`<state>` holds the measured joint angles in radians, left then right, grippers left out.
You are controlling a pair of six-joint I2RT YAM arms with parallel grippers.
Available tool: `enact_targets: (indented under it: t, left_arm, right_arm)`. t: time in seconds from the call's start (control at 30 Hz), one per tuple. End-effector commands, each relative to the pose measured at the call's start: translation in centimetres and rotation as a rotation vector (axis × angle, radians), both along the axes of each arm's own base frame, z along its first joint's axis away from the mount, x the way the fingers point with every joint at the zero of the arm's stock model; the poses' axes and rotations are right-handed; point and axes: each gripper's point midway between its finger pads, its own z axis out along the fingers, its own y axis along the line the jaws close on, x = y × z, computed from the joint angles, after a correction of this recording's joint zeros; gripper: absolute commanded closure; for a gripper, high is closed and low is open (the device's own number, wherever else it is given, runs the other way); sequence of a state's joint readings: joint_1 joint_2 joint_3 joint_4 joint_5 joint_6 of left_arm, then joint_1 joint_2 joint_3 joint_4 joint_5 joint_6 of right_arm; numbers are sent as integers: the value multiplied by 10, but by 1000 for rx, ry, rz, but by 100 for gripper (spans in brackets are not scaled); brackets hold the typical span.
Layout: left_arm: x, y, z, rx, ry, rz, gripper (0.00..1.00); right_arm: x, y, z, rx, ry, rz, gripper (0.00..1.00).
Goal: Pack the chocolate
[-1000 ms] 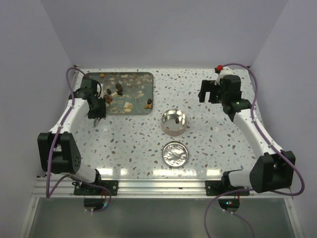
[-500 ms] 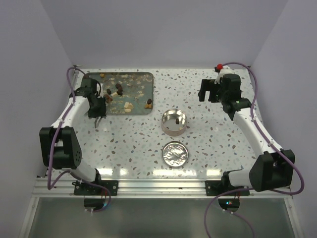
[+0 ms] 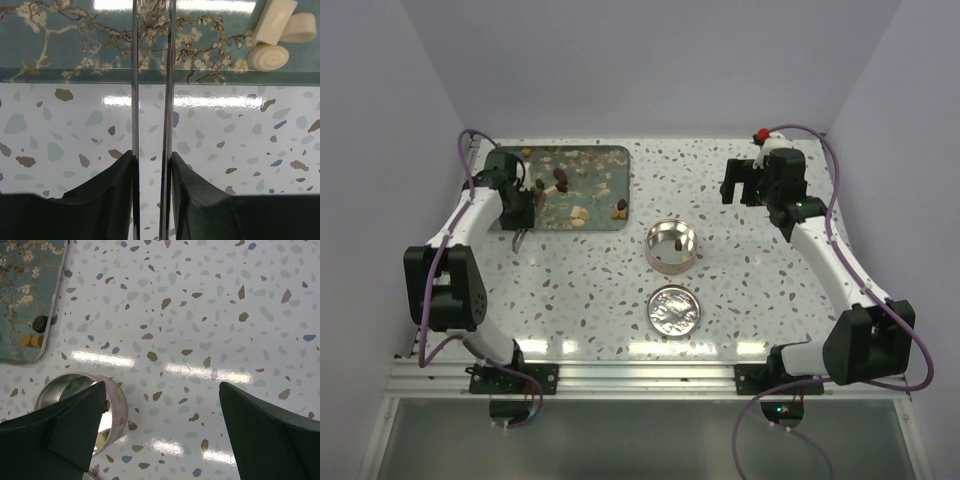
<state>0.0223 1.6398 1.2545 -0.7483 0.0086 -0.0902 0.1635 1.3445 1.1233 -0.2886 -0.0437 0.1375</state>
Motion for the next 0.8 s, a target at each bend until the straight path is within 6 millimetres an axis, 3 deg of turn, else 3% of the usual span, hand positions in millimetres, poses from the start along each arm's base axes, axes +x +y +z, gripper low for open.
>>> enact_targets:
  t: [0.0,0.03,0.1,0.37,0.6,0.77]
  left_arm:
    - [23,1,18,-5,-79,-21,64]
    - [23,-1,18,-15,-81,-26,71]
    - [21,-4,21,-28,-75,-34,76]
    - [-6,-31,40,-122,-117,-109,78]
    - [-35,-107,57,-170,-153,-269,78]
    - [-43,-161,84,-265,-220,-336,77]
  right_arm:
    - [10,2,20,3,-50,-1,1]
    - [10,2,20,3,-50,0,2]
    - [10,1,21,2,-52,-4,2]
    - [12,3,16,12,-46,-3,2]
    - [17,7,15,23,-43,10,2]
    - [20,8,18,30,-48,12,2]
